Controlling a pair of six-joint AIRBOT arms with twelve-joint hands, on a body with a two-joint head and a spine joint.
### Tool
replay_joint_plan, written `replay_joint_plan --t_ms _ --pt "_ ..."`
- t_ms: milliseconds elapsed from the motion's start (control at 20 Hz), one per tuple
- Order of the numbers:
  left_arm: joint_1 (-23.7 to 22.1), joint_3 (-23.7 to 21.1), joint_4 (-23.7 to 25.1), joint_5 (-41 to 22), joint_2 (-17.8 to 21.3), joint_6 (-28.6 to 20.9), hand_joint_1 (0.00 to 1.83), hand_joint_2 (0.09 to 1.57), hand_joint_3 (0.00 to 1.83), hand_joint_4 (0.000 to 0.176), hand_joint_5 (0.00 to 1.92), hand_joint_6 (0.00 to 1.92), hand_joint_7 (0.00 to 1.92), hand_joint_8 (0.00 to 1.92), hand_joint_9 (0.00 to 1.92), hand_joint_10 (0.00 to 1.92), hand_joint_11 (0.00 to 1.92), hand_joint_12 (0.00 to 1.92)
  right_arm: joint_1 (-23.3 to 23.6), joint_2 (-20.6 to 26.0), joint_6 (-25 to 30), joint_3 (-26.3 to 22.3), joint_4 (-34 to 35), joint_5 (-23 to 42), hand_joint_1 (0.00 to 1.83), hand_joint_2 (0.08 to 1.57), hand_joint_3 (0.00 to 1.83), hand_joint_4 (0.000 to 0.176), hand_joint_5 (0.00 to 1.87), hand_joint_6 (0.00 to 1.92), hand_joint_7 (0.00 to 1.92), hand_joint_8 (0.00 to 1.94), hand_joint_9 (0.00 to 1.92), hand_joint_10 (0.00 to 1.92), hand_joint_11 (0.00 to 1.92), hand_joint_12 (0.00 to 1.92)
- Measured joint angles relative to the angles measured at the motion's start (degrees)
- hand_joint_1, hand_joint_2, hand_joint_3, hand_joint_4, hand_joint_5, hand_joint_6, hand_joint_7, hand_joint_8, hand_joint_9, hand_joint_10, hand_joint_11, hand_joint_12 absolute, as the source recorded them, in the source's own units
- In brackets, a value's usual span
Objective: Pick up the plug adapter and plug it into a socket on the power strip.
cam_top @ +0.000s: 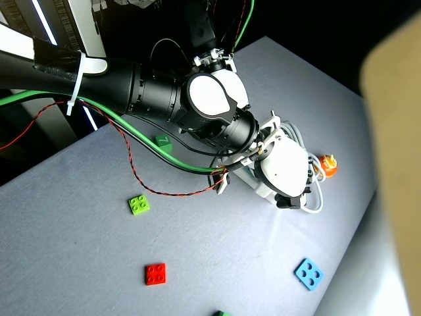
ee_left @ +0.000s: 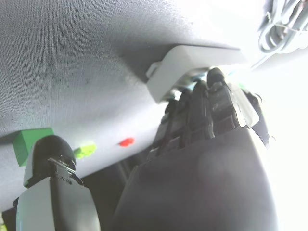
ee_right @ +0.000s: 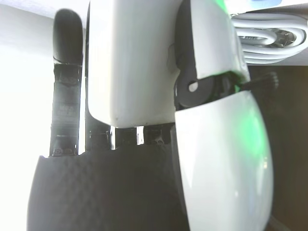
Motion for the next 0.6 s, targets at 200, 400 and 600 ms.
replay_joint_plan --t_ms 200,400,600 --pt "0.0 0.0 0.0 0.0 0.0 0.0 0.3 0.96 0.0 0.0 0.0 0.0 0.0 0.0 0.0 0.0 0.0 0.0 0.0 0.26 0.0 0.0 0.61 1.07 1.11 1.01 0.0 0.0 0.88 0.04 0.98 0.0 0.95 0.0 0.49 1.07" --pt "-0.02 0.0 0.15 0.04 -0.04 0.02 0.31 0.95 0.0 0.0 0.0 0.0 0.0 0.0 0.0 0.0 0.0 0.0 0.02 0.85 0.0 -0.33 0.59 2.05 1.09 1.01 0.0 0.0 0.82 0.0 0.9 0.0 0.88 0.0 0.43 1.07" --pt "-0.02 -0.07 0.15 0.09 -0.04 0.02 0.32 0.96 0.0 0.0 0.0 0.0 0.0 0.0 0.0 0.0 0.0 0.0 0.24 1.84 -0.07 -0.96 0.57 2.56 1.07 1.01 0.0 0.0 0.78 0.0 0.84 0.0 0.82 0.0 0.36 1.11"
